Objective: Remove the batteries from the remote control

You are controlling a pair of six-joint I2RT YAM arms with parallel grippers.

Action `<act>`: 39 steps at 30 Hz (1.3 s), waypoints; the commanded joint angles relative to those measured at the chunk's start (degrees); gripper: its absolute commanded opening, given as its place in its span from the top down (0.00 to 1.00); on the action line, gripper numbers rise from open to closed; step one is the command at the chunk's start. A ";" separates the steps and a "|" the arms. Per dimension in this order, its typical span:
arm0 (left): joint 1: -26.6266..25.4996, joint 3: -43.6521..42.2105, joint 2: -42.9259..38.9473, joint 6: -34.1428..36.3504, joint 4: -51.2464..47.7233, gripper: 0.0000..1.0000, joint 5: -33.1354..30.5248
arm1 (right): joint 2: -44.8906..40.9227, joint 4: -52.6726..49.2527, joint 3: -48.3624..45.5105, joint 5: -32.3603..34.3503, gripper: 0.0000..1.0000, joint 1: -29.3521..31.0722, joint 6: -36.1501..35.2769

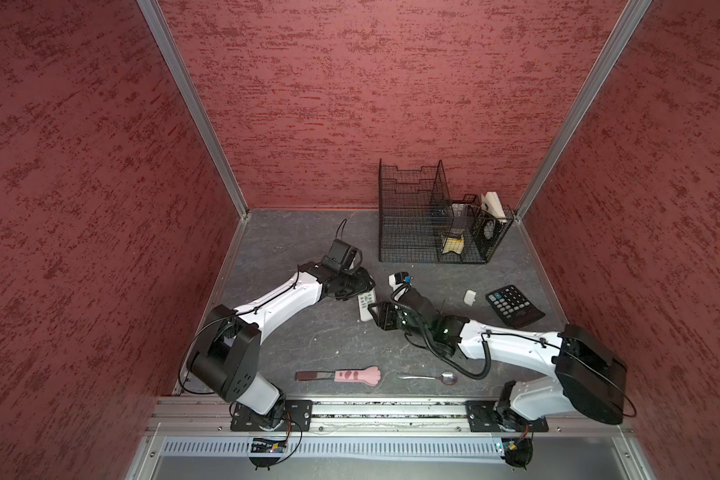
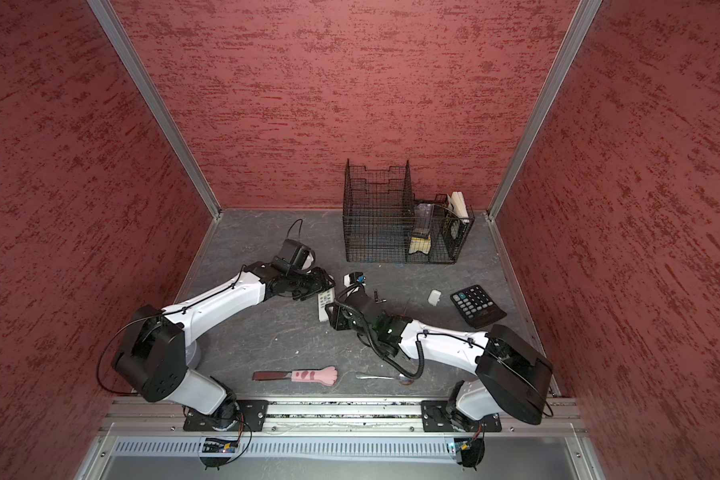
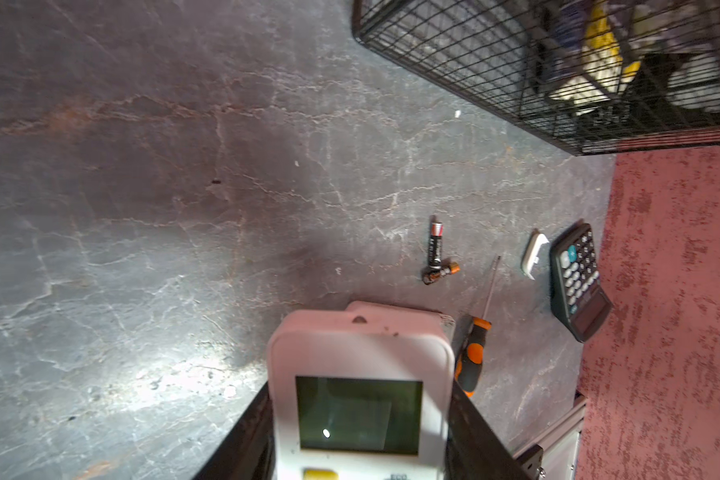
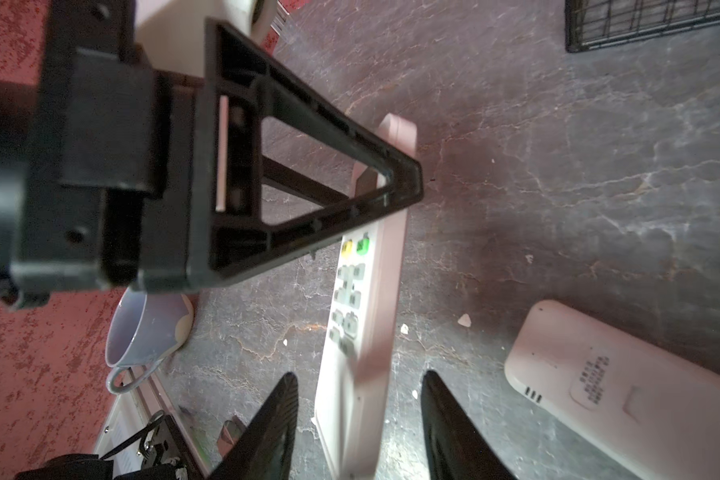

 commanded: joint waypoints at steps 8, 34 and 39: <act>-1.52 -2.24 -4.77 -1.81 3.37 0.78 -1.50 | 5.41 4.30 3.22 1.12 0.62 0.31 2.90; 8.06 8.57 -5.66 -2.25 -16.73 0.30 8.32 | 2.40 -14.37 7.65 6.65 1.00 1.00 -25.31; 9.28 9.76 -3.93 -4.92 -22.30 0.31 12.51 | 4.05 -18.29 10.18 13.25 1.00 4.35 -33.52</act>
